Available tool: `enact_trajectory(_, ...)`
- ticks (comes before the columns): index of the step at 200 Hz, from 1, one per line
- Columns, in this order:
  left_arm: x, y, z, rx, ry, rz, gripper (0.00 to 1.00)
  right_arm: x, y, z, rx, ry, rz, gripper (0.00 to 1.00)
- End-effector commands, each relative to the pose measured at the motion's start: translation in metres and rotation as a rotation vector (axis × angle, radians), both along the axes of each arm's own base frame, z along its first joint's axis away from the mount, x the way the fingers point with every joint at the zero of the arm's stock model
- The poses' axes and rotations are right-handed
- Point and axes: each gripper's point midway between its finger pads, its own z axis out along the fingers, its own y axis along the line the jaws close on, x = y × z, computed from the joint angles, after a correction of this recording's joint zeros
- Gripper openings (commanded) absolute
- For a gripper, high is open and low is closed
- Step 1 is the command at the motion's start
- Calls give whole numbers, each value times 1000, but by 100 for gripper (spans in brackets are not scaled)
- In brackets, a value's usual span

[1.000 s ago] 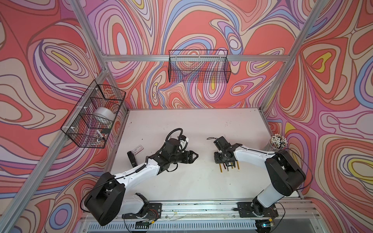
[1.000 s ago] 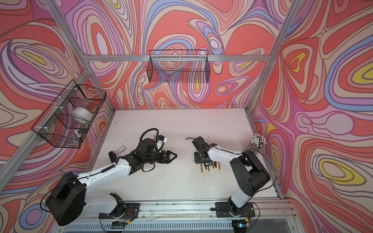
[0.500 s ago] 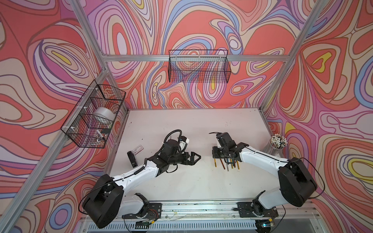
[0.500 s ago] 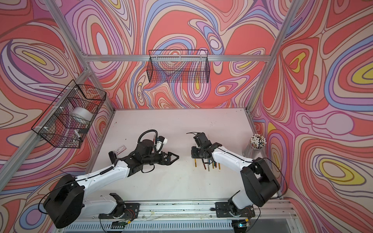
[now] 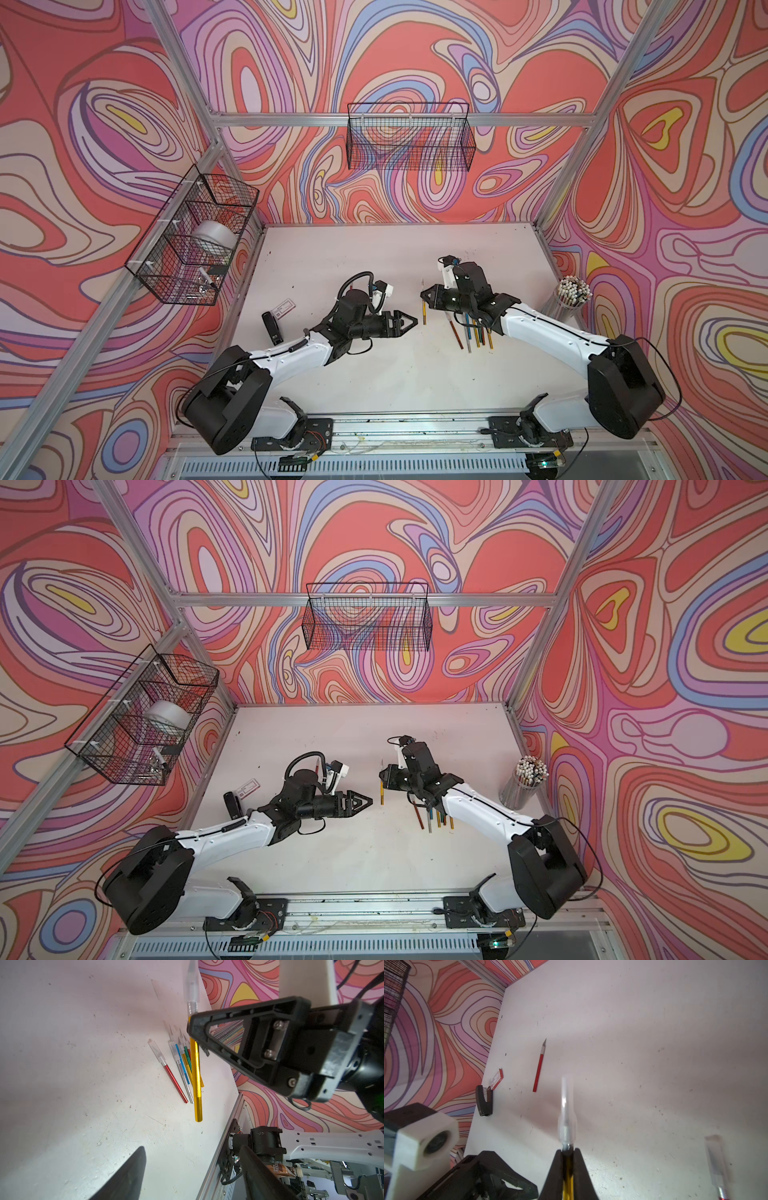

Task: Remove protective caps from carving knives
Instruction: Pick up the carving knife from the center of the board.

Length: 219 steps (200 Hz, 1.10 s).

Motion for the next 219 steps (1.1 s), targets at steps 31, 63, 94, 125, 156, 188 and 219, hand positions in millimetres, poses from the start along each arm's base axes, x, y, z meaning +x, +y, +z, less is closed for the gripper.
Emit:
enact_trajectory(31,7,-15,19,-127,-6,-5,56,-7,15,17,115,-22,49,11)
enact_trajectory(63,13,-19,19,-136,-1,1,48,-10,18,19,142,-20,74,10)
enact_trajectory(94,19,-22,16,-131,10,8,41,-13,20,20,154,-19,88,11)
enact_trajectory(125,22,-26,18,-150,17,7,39,-17,24,19,164,-12,115,10)
enact_trajectory(156,23,-29,19,-163,28,2,35,-19,26,15,170,-5,133,11)
enact_trajectory(188,25,-30,18,-164,36,1,27,-20,27,13,173,1,142,11)
enact_trajectory(219,25,-30,17,-160,38,2,17,-21,27,12,166,2,145,11)
